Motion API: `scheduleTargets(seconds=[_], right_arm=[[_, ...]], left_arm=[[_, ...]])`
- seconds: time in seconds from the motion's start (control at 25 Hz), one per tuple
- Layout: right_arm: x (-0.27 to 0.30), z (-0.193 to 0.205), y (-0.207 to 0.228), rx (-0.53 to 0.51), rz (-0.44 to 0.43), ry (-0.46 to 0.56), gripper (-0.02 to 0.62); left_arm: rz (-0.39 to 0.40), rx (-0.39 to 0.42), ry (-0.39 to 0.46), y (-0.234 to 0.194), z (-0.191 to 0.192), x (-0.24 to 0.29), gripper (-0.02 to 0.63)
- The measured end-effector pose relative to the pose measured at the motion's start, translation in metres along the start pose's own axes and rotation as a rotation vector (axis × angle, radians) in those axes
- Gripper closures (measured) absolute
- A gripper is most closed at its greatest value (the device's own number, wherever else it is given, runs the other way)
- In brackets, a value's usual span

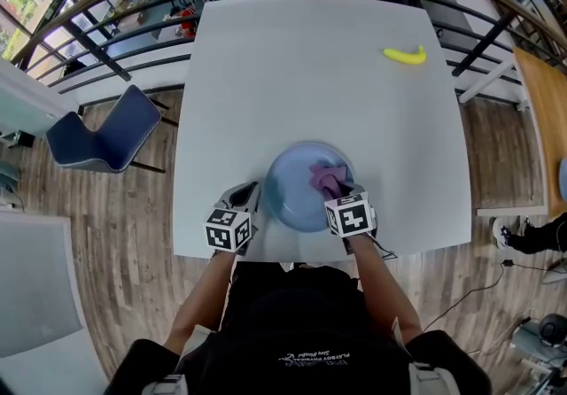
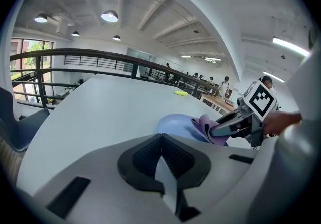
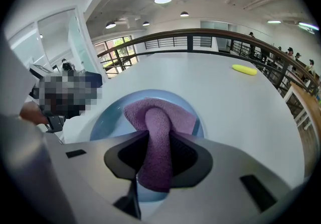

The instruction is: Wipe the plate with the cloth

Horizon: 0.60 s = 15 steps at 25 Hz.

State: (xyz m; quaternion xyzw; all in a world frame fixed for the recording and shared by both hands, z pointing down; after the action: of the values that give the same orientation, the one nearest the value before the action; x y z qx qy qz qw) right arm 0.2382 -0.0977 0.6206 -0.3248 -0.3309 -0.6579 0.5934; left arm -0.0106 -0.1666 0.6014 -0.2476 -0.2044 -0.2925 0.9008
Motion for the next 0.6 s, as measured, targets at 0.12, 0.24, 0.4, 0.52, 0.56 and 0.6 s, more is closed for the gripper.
scheduleTargets(seconds=[0.12, 0.24, 0.4, 0.52, 0.56, 0.6], right_arm=[[-0.004, -0.004, -0.002, -0.01, -0.004, 0.027, 0.477], [-0.013, -0.008, -0.004, -0.018, -0.016, 0.069, 0.477], [-0.025, -0.018, -0.007, -0.022, -0.024, 0.13, 0.477], [-0.032, -0.031, -0.01, -0.031, -0.025, 0.194, 0.477], [-0.036, -0.036, -0.011, -0.034, -0.023, 0.221, 0.477], [-0.04, -0.041, -0.012, -0.037, -0.02, 0.249, 0.477]], left_arm=[[-0.001, 0.024, 0.002, 0.004, -0.001, -0.003, 0.594], [-0.003, 0.051, 0.017, 0.015, -0.008, -0.007, 0.594], [0.001, 0.062, 0.052, 0.025, -0.019, -0.012, 0.594], [0.005, 0.078, 0.081, 0.026, -0.03, -0.016, 0.594], [0.006, 0.083, 0.092, 0.027, -0.035, -0.018, 0.594], [0.006, 0.086, 0.103, 0.029, -0.039, -0.02, 0.594]])
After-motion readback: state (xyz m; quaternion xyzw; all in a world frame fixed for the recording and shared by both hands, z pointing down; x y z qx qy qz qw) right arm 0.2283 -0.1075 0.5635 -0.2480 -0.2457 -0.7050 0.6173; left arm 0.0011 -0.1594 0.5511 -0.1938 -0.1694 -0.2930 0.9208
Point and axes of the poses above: the fingertips, and each gripper's own axes: x forward along the fingers, y to its right, z out of its underside, the point moved 8 cm from there along -x, backward along the fingers, and after that the axes turned 5 degrees about z, right-handed, at the moved point
